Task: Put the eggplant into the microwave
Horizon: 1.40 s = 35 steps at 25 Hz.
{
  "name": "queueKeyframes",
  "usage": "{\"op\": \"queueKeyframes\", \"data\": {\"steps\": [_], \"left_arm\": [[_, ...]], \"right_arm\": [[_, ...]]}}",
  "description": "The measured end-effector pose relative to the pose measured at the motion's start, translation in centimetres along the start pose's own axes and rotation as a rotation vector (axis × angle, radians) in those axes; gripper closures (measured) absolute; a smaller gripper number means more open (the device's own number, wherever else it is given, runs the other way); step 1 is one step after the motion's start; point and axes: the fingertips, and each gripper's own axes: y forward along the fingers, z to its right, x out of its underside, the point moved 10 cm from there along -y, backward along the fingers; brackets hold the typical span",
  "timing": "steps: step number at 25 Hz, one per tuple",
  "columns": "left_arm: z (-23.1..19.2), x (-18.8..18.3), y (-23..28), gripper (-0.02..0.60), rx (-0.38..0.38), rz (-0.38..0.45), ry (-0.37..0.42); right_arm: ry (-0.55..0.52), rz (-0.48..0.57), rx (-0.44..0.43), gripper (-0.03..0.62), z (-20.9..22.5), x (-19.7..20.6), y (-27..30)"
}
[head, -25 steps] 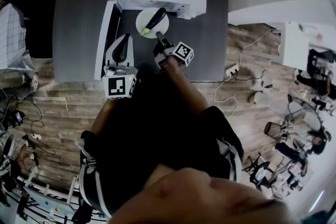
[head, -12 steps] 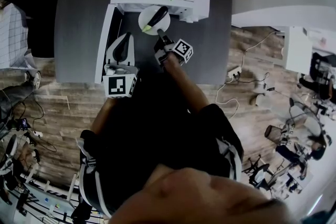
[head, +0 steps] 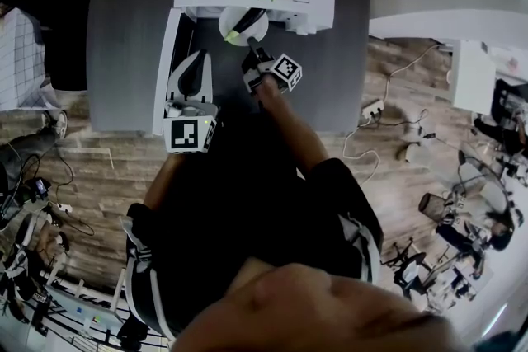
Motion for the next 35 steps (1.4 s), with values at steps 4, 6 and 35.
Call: {"op": "queueKeyframes", "data": {"steps": [4, 6, 35], "left_arm": [[-0.3, 0.2, 0.5, 0.546, 0.002, -0.008, -0.014], [-0.4, 0.3, 0.7, 0.546, 0.008, -0.011, -0.011], [-1.8, 1.0, 2.3, 0.546, -0.002, -0.043, -0.041]], "right_arm": [[0.006, 0.008, 0.003, 0.554, 0.5, 0.0, 1.1], [0.004, 0.01, 0.001, 0.554, 0.7, 0.0, 1.5], [0.035, 0.06, 0.01, 0.554, 2.9, -1.9, 5.7]]}}
